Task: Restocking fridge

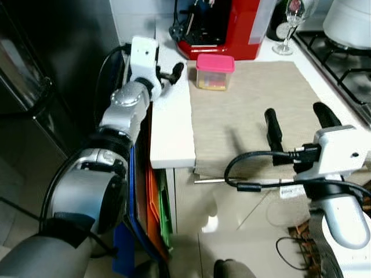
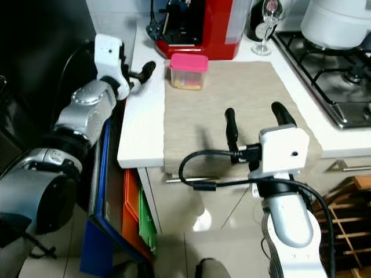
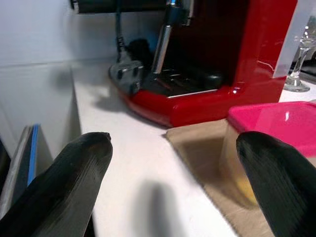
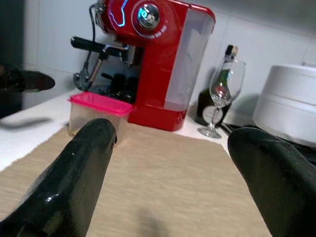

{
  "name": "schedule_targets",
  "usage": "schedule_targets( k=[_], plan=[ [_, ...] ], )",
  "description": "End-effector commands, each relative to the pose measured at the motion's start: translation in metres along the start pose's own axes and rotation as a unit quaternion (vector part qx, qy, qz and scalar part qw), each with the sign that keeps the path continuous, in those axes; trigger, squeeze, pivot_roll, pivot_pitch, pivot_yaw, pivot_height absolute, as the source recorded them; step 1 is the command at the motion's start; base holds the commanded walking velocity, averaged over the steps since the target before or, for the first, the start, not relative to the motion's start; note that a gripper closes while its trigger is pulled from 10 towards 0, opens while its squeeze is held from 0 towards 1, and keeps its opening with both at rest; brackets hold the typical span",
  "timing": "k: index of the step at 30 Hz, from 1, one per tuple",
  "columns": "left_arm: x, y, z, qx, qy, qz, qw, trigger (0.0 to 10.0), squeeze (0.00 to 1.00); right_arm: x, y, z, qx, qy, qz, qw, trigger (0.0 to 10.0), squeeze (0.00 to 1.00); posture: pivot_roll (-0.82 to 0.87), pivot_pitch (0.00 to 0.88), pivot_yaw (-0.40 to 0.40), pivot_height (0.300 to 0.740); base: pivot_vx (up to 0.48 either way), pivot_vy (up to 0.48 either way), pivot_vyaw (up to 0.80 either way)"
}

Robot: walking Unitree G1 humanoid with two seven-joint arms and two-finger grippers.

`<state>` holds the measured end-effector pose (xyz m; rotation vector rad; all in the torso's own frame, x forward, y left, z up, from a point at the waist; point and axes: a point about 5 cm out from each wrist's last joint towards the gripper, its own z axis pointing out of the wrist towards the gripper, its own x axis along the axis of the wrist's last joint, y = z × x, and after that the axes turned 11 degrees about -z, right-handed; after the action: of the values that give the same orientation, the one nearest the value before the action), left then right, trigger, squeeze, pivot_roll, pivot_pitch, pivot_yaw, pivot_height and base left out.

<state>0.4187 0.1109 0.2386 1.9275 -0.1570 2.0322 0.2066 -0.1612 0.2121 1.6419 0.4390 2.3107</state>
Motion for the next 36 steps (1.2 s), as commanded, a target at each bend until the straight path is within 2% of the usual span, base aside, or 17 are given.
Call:
schedule_targets(
  k=[1,7,16,22,25,27,29,31,33,36],
  plan=[
    [0.002,0.002,0.002,0.004,0.002,0.009,1.000,10.0,0.00,0.004,0.002,-0.003,-0.005,0.001,-0.002,1.000,10.0,0.00,-0.32,0.138,0.060,0.740,0.000,0.000,0.00],
    [0.000,0.011,0.006,0.002,-0.001,0.010,1.000,10.0,0.00,0.004,0.002,-0.006,-0.005,-0.004,-0.002,1.000,10.0,0.00,-0.32,0.147,0.057,0.740,0.000,0.000,0.00],
    [-0.009,0.029,0.009,-0.020,-0.013,-0.012,1.000,10.0,0.00,0.005,0.001,-0.004,-0.005,-0.004,-0.003,1.000,10.0,0.00,-0.33,0.144,0.059,0.740,0.000,0.000,0.00],
    [0.000,0.059,0.011,-0.111,0.012,-0.050,0.992,10.0,0.00,0.005,0.002,-0.004,-0.009,-0.004,-0.005,1.000,10.0,0.00,-0.32,0.138,0.066,0.740,0.000,0.000,0.00],
    [0.002,0.076,0.009,-0.169,0.023,-0.067,0.983,10.0,0.00,0.005,0.003,-0.004,-0.010,-0.004,-0.005,1.000,10.0,0.00,-0.31,0.136,0.065,0.740,0.000,0.000,0.00],
    [0.005,0.089,0.003,-0.216,0.029,-0.084,0.972,10.0,0.00,0.004,0.003,-0.004,-0.011,-0.004,-0.006,1.000,10.0,0.00,-0.31,0.135,0.064,0.740,0.000,0.000,0.00],
    [0.008,0.096,-0.002,-0.241,0.032,-0.097,0.965,10.0,0.00,0.004,0.003,-0.003,-0.010,-0.005,-0.006,1.000,10.0,0.00,-0.30,0.131,0.061,0.740,0.000,0.000,0.00],
    [0.012,0.097,-0.007,-0.250,0.038,-0.099,0.963,10.0,0.00,0.003,0.003,-0.002,-0.009,-0.005,-0.006,1.000,10.0,0.00,-0.30,0.129,0.060,0.740,0.000,0.000,0.00],
    [0.015,0.092,-0.007,-0.241,0.046,-0.094,0.965,10.0,0.00,0.003,0.003,-0.001,-0.009,-0.004,-0.006,1.000,10.0,0.00,-0.30,0.127,0.060,0.740,0.000,0.000,0.00],
    [0.016,0.067,-0.004,-0.184,0.062,-0.057,0.979,10.0,0.00,0.002,0.003,0.000,-0.008,-0.003,-0.006,1.000,10.0,0.00,-0.29,0.123,0.059,0.740,0.000,0.000,0.00]
  ],
)
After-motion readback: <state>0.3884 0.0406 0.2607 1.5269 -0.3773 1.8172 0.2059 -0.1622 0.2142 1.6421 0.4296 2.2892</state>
